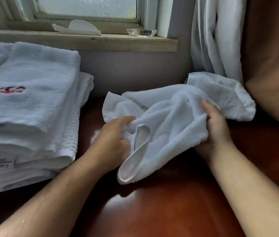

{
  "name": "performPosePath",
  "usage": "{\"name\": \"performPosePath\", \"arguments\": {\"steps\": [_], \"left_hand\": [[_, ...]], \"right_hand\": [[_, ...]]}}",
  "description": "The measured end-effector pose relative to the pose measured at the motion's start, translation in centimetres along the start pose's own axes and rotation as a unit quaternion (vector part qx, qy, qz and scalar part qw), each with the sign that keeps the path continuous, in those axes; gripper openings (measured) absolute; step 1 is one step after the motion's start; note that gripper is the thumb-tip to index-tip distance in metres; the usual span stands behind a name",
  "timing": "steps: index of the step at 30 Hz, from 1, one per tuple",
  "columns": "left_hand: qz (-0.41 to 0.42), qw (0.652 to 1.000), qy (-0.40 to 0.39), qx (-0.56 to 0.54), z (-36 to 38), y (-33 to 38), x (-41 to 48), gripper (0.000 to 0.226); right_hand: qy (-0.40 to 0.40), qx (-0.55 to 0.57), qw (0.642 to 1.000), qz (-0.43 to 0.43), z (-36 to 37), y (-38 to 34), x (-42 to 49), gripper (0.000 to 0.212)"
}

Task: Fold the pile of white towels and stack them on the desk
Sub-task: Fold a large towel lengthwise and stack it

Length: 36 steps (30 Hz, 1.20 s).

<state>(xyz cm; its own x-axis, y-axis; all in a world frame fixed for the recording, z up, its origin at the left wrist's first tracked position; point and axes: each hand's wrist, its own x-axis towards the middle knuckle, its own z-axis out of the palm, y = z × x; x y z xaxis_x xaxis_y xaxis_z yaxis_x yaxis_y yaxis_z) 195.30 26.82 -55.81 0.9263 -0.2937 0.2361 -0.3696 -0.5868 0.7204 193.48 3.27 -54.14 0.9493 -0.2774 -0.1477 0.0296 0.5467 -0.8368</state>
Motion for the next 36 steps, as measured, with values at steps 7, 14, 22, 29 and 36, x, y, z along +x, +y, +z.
{"name": "performPosePath", "arguments": {"steps": [7,14,22,29,36], "left_hand": [[-0.017,0.929,0.115,-0.352,0.6,-1.4,0.5,0.076],[0.095,0.976,-0.114,-0.157,-1.7,1.2,-0.4,0.056],[-0.033,0.887,-0.265,0.377,-3.2,3.4,-0.2,0.122],[-0.046,0.927,-0.300,0.221,-3.0,1.4,-0.1,0.156],[-0.007,0.988,-0.100,0.115,-1.9,-0.1,1.0,0.091]], "right_hand": [[-0.005,-0.075,0.996,0.053,0.6,1.5,0.4,0.045],[0.065,-0.048,0.997,0.014,0.3,1.1,0.9,0.039],[0.055,-0.072,0.996,0.013,0.2,0.6,0.9,0.047],[-0.085,-0.242,0.966,-0.017,1.8,2.3,-0.3,0.027],[0.041,-0.187,0.981,-0.035,1.5,1.8,0.3,0.015]]}}
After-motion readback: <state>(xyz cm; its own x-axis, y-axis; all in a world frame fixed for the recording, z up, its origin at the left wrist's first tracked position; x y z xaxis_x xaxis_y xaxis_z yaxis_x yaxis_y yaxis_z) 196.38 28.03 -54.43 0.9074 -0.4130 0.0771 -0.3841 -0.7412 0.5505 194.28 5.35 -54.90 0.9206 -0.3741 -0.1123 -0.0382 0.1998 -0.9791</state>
